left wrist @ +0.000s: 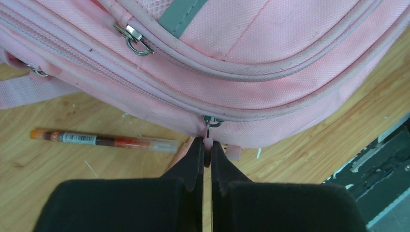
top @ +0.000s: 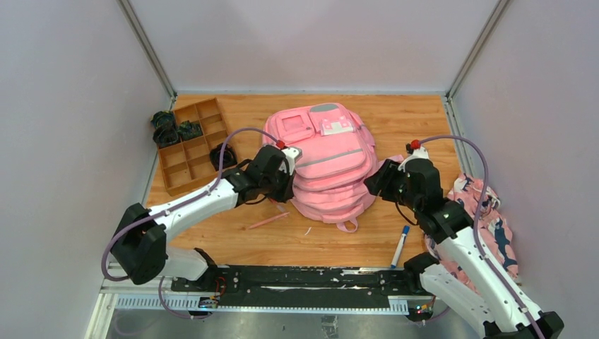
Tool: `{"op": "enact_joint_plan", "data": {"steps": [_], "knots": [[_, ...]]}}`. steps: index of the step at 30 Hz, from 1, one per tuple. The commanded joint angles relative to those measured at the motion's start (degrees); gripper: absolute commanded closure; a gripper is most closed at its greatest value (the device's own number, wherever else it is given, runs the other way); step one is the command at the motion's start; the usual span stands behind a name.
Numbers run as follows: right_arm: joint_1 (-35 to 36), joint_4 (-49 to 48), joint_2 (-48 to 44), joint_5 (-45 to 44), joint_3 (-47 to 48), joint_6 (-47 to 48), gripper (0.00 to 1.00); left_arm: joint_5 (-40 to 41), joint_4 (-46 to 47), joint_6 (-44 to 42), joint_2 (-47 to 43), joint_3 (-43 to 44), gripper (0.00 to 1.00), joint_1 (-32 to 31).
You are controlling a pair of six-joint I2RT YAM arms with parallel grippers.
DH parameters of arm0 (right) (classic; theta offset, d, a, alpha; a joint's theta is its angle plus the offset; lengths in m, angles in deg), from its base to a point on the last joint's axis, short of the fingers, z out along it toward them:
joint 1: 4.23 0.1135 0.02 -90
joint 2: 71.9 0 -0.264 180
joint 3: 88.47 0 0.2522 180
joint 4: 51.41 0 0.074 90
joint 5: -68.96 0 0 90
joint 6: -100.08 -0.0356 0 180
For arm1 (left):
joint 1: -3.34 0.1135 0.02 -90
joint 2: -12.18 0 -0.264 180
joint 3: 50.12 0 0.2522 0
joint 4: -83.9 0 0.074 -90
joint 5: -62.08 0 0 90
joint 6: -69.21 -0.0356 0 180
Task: Pack the student bag
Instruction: Zip the student bag at the center of the board.
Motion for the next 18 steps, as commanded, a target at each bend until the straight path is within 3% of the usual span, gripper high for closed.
{"op": "enact_joint_plan", "data": {"steps": [1,6,11,18], "knots": [[-0.6,-0.2,0.6,3.0,0.3,-0.4,0.46,-3.9,0.8,2.2,-2.0,2.3,1.0,0.2],[-0.6,-2.9,2.9,4.8,-2.0,-1.4,0.47,-11.2,2.3,4.8,-0.7,4.6,1.0,-0.9],[-0.6,-3.3,8.7,-2.8,-6.9,-2.3,0.47,-13.8,3.5,5.8,1.2,6.4,1.0,-3.9],[-0.4,-13.2,13.5,5.6,-12.9,-5.3,0.51,-15.8,6.3,7.4,4.4,6.6,1.0,-4.6]]}}
